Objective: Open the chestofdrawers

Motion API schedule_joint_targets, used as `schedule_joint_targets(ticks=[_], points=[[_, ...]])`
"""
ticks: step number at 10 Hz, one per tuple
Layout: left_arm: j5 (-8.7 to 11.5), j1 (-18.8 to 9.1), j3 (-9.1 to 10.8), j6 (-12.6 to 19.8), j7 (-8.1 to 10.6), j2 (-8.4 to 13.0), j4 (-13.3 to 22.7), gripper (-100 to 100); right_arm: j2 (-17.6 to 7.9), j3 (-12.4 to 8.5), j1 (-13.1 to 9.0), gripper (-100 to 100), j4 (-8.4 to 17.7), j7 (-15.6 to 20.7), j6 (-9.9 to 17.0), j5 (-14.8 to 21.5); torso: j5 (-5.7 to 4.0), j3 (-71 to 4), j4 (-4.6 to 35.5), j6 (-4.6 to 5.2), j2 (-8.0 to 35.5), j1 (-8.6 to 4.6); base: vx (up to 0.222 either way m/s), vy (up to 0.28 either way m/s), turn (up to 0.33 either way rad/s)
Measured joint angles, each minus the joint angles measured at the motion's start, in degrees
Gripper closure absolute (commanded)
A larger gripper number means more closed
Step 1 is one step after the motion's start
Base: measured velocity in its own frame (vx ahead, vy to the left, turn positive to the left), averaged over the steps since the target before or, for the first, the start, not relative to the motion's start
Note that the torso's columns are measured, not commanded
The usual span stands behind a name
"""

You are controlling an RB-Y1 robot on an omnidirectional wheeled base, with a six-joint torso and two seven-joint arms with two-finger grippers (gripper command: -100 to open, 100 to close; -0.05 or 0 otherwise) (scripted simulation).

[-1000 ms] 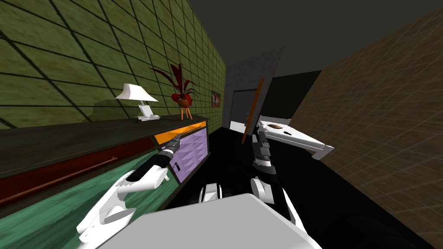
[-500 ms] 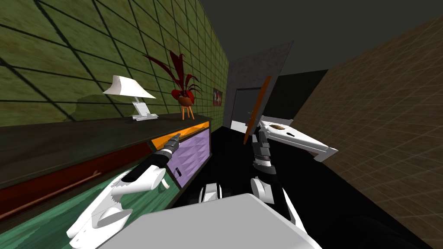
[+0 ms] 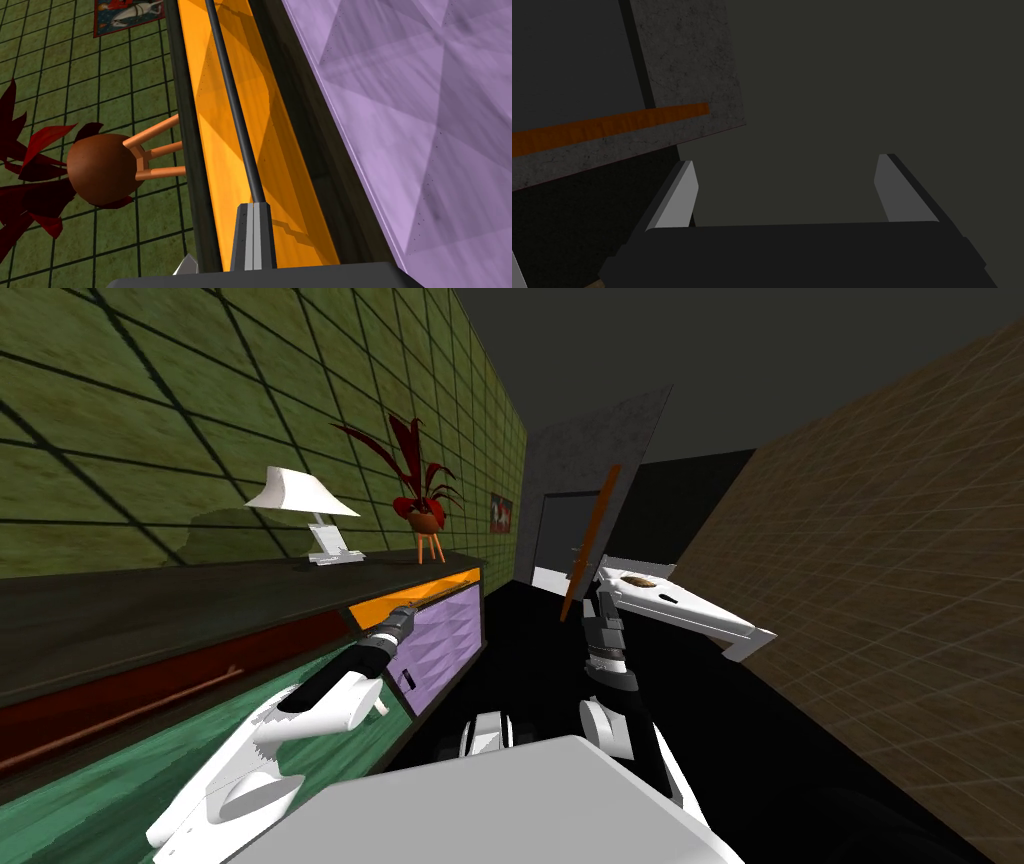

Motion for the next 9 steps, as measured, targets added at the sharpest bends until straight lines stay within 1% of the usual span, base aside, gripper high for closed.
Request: schedule_joint_targets(ticks=[1, 2, 3, 4, 5, 7, 8, 9], points=[[-0.08, 0.22, -0.21, 0.21, -0.01, -0.17, -0.39, 100, 0.00, 0.00, 0.00, 0, 0.00, 0.00, 0.00, 0.00, 0.06, -0.07, -0.02, -0.03, -0.13, 0.18, -0.060, -0.076, 0.007], [-0.09, 0.25, -0.25, 0.26, -0.01, -0.20, -0.43, -100, -0.01, -0.01, 0.01, 0, 0.00, 0.00, 0.00, 0.00, 0.15, -0.25, -0.10, -0.04, -0.43, 0.52, 0.041, 0.065, -0.011], [-0.05, 0.14, -0.16, 0.20, -0.01, -0.11, -0.22, -100, -0.03, -0.03, 0.03, 0, 0.00, 0.00, 0.00, 0.00, 0.25, -0.42, -0.19, -0.05, -0.69, 0.86, 0.087, 0.119, -0.016], [-0.03, -0.03, -0.07, 0.12, -0.01, -0.03, 0.05, -100, -0.04, -0.04, 0.04, 0, 0.00, 0.00, 0.00, 0.00, 0.24, -0.42, -0.19, -0.05, -0.66, 0.74, 0.106, 0.125, -0.010], [0.01, -0.17, 0.04, 0.06, -0.01, 0.08, 0.27, -100, -0.04, -0.04, 0.04, 0, 0.00, 0.00, -0.01, -0.01, 0.14, -0.30, -0.13, -0.04, -0.47, 0.43, 0.125, 0.128, -0.009], [0.01, -0.33, 0.15, 0.00, -0.02, 0.18, 0.53, -100, -0.03, -0.03, 0.03, 0, 0.00, 0.00, 0.00, 0.00, -0.01, 0.00, 0.01, -0.03, 0.01, -0.09, 0.039, 0.039, -0.001], [0.01, -0.34, 0.15, 0.00, -0.02, 0.18, 0.53, 100, -0.02, -0.02, 0.02, 0, 0.00, 0.00, 0.00, 0.00, -0.04, 0.10, 0.06, -0.03, 0.14, -0.14, 0.009, 0.007, 0.000], [0.01, -0.34, 0.16, 0.00, -0.02, 0.18, 0.53, 100, -0.02, -0.02, 0.02, 0, 0.00, 0.00, 0.00, 0.00, 0.00, 0.05, 0.04, -0.03, 0.06, 0.00, -0.087, -0.087, 0.007]])
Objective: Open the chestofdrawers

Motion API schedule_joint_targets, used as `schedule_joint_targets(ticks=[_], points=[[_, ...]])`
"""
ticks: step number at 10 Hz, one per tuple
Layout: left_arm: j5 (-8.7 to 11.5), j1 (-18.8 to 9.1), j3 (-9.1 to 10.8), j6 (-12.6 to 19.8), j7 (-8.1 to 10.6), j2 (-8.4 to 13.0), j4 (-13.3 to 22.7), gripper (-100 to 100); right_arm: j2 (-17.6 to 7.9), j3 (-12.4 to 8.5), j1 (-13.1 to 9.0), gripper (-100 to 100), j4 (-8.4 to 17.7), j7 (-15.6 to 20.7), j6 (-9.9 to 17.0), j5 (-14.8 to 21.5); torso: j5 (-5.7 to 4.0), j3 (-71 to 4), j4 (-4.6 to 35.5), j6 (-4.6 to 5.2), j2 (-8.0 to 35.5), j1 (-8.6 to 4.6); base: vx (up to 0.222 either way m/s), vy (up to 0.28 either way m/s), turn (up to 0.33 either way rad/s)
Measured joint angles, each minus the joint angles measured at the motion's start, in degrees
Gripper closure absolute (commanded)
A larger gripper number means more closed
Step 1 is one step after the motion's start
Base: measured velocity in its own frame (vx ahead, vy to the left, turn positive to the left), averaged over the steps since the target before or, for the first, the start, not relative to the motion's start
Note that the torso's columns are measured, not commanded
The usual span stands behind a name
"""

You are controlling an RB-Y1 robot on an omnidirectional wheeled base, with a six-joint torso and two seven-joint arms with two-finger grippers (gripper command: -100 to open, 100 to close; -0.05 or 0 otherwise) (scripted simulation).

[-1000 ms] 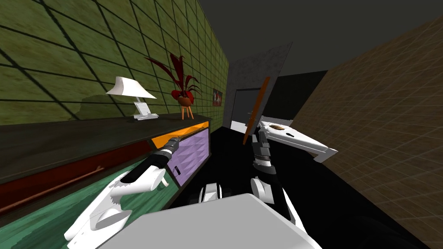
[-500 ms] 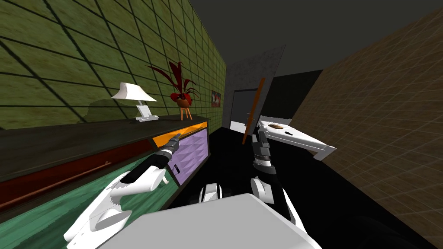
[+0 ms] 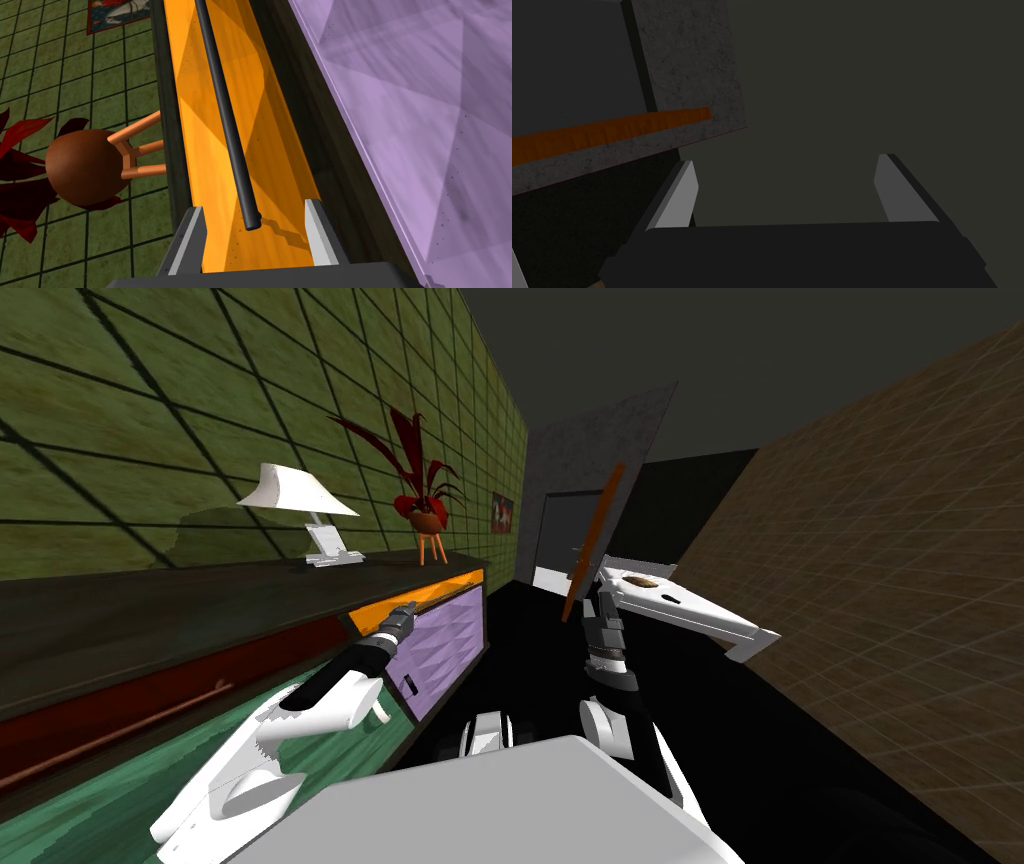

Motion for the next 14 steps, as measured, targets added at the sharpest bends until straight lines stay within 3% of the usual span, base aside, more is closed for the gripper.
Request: schedule_joint_targets(ticks=[4, 5, 14], points=[[-0.19, 0.87, -0.60, 0.78, 0.00, -0.51, -1.27, 100, 0.01, 0.01, -0.01, 0, 0.00, 0.00, 0.00, 0.00, 0.01, -0.11, 0.04, -0.02, -0.12, 0.21, -0.094, -0.133, 0.011], [-0.18, 1.02, -0.73, 0.95, 0.01, -0.57, -1.17, -100, 0.00, 0.00, 0.00, 0, 0.00, 0.00, 0.00, 0.00, 0.05, -0.20, 0.06, -0.05, -0.27, 0.48, 0.009, -0.017, -0.004], [1.35, 4.49, 0.67, 12.10, 1.59, 1.62, -15.46, -100, 0.00, 0.00, 0.01, 0, 0.00, 0.00, 0.00, 0.00, 0.07, -0.16, -0.08, 0.00, -0.24, 0.22, 0.050, 0.006, 0.000]])
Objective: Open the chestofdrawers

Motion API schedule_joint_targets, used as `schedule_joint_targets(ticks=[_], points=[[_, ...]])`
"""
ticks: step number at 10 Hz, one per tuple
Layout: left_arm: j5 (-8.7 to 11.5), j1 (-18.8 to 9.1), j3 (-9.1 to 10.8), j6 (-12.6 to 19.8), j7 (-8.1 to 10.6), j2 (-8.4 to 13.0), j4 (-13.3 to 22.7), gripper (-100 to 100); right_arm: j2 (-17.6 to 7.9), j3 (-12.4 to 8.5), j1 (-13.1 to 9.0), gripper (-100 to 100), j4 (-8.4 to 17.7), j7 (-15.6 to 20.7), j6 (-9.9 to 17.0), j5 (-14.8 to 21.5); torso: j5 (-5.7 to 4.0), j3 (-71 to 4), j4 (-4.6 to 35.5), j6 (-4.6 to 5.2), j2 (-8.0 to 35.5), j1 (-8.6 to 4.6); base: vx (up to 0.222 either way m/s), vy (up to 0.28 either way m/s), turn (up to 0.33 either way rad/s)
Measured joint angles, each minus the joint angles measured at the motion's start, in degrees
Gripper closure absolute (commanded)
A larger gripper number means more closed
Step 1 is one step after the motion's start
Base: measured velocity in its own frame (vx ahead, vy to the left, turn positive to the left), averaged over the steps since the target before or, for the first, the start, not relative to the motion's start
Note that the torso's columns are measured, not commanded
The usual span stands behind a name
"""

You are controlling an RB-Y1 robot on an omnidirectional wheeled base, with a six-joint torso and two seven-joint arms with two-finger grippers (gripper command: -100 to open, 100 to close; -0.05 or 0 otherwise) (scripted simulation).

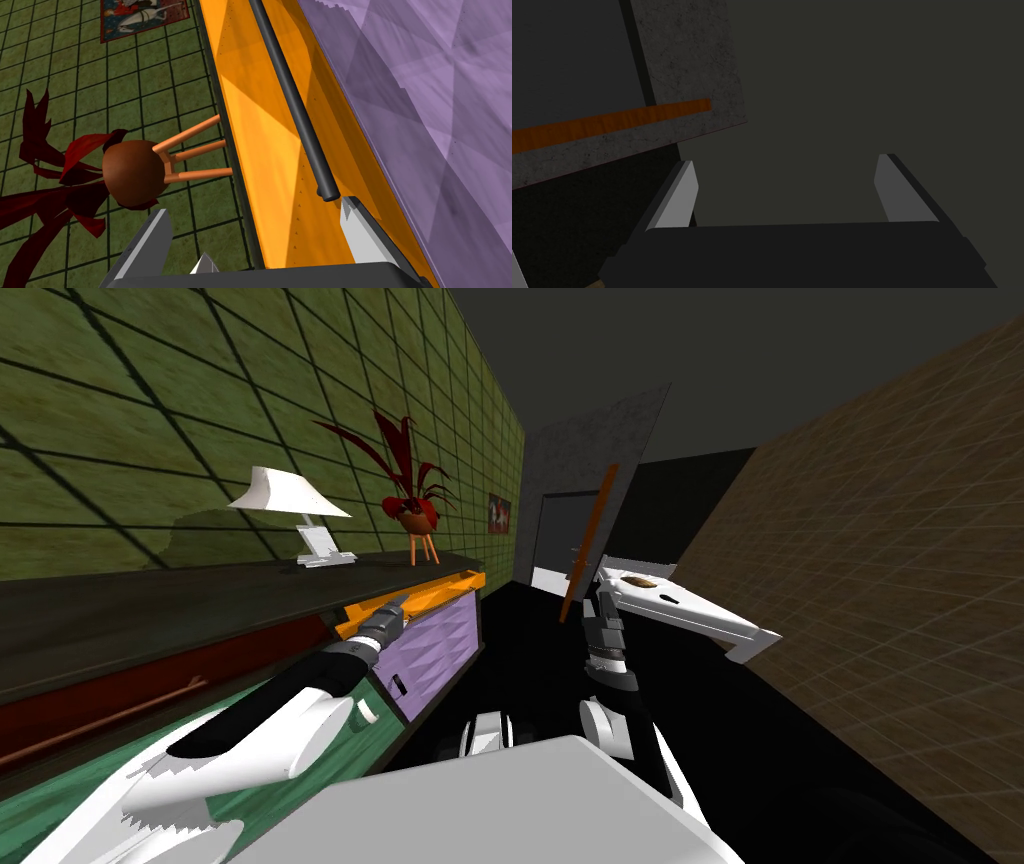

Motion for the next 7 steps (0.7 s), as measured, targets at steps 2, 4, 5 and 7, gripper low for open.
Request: schedule_joint_targets(ticks=[2, 4, 5, 7], points=[[0.03, 0.25, 0.07, 2.20, 0.21, 0.17, -2.26, 0, 0.00, 0.00, 0.00, 0, 0.00, 0.00, 0.00, 0.00, 0.00, 0.03, 0.01, 0.00, 0.05, -0.02, 0.010, 0.000, 0.001], [0.03, 0.25, 0.07, 2.16, 0.21, 0.17, -2.23, 0, 0.00, 0.00, -0.01, 0, 0.00, 0.00, 0.00, 0.00, -0.01, 0.04, 0.02, 0.00, 0.06, -0.02, 0.000, 0.000, 0.000], [0.03, 0.25, 0.07, 2.16, 0.21, 0.17, -2.23, 0, 0.00, 0.00, -0.01, 0, 0.00, 0.00, 0.00, 0.00, -0.01, 0.02, 0.01, 0.00, 0.03, -0.02, 0.000, 0.000, 0.000], [0.03, 0.25, 0.07, 2.16, 0.21, 0.17, -2.23, 0, 0.00, 0.00, -0.01, 0, 0.00, 0.00, 0.00, 0.00, -0.01, -0.01, 0.00, 0.00, -0.01, -0.02, 0.000, 0.000, 0.000]])
